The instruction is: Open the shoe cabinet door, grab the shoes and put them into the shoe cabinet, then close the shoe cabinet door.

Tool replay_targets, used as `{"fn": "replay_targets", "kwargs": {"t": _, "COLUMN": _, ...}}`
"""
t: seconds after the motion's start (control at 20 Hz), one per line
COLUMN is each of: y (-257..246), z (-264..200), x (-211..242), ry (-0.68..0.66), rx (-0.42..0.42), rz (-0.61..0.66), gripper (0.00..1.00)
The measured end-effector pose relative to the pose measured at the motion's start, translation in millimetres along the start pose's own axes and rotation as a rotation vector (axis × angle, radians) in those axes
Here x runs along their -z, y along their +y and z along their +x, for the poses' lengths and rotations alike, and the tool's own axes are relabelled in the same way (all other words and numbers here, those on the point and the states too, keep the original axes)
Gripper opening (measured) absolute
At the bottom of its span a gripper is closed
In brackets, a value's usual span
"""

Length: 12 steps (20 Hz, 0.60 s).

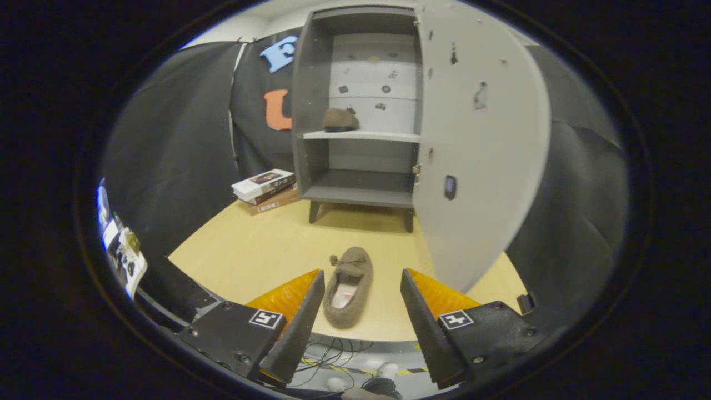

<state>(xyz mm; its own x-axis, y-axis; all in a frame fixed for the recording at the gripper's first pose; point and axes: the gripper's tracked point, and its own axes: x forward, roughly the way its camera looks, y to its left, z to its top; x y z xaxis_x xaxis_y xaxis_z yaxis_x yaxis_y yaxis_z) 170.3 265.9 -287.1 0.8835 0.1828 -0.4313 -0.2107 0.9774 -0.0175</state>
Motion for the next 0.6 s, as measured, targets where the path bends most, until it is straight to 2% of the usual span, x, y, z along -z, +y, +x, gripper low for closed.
{"fn": "replay_targets", "kwargs": {"t": 0.2, "y": 28.5, "z": 63.8, "x": 24.6, "ry": 0.073, "rx": -0.03, "rz": -0.05, "gripper": 0.89}}
{"fn": "replay_targets", "kwargs": {"t": 0.3, "y": 40.0, "z": 91.7, "x": 39.5, "ry": 0.127, "rx": -0.049, "rz": -0.017, "gripper": 0.89}}
{"fn": "replay_targets", "kwargs": {"t": 0.6, "y": 40.7, "z": 170.9, "x": 68.8, "ry": 0.252, "rx": -0.022, "rz": 0.037, "gripper": 0.89}}
